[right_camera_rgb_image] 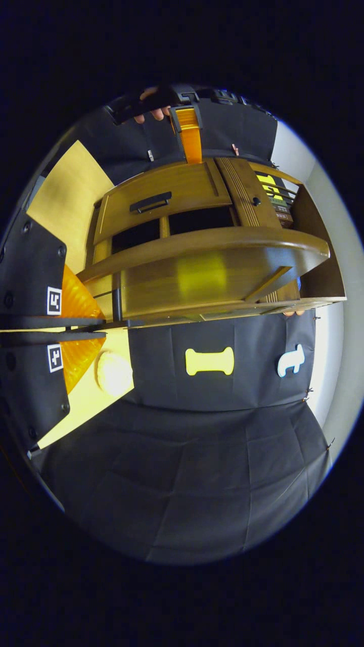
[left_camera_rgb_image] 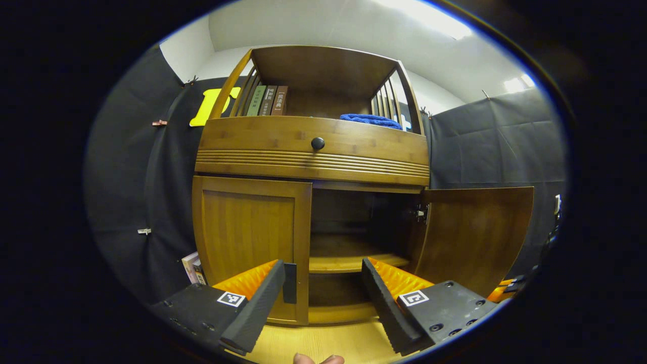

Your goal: Open the right door of the double-door shoe cabinet with the right hand, and open the left door with the left hand.

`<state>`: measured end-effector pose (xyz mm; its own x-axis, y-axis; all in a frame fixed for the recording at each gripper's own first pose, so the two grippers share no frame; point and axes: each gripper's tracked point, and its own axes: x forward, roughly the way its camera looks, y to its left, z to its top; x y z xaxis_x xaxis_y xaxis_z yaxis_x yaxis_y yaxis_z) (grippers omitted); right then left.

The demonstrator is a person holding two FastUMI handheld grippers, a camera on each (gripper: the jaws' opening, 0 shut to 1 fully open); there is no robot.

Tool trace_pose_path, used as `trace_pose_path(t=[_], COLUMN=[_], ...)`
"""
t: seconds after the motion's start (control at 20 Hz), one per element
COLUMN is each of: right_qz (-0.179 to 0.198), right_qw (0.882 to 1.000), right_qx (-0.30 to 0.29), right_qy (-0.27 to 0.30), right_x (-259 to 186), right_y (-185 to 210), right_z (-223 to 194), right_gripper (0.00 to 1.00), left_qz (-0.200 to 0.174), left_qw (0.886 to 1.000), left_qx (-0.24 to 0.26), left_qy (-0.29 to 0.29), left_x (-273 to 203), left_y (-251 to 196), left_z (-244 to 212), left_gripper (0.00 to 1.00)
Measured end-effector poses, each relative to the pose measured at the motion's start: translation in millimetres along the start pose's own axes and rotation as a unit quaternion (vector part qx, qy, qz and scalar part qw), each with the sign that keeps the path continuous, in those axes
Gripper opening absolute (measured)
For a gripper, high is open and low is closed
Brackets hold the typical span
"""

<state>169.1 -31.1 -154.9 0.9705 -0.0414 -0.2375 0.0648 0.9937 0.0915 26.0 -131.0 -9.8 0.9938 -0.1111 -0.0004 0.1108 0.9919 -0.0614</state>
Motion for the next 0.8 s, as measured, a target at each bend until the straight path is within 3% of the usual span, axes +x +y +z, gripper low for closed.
trace_pose_path(t=[0.35,0.4,0.6,0.75,0.8], right_qz=[-0.014,-0.017,-0.058,-0.078,-0.089], right_qw=[1.000,1.000,0.996,0.995,0.993], right_qx=[0.004,-0.005,-0.034,-0.012,-0.007], right_qy=[-0.020,-0.026,-0.055,-0.064,-0.071], right_x=[0,-3,-5,-11,-14], right_y=[-5,-8,-33,-32,-33], right_z=[8,13,25,27,30], right_gripper=[0.07,0.12,0.58,0.94,0.93], left_qz=[0.018,0.023,0.030,0.033,0.035], left_qw=[1.000,1.000,0.999,0.999,0.998], left_qx=[0.012,0.012,0.004,-0.003,-0.002], left_qy=[0.012,0.013,0.029,0.043,0.047], left_x=[34,40,66,85,91], left_y=[15,17,32,44,46], left_z=[-22,-27,-51,-71,-79], left_gripper=[0.95,0.93,0.95,0.95,0.93])
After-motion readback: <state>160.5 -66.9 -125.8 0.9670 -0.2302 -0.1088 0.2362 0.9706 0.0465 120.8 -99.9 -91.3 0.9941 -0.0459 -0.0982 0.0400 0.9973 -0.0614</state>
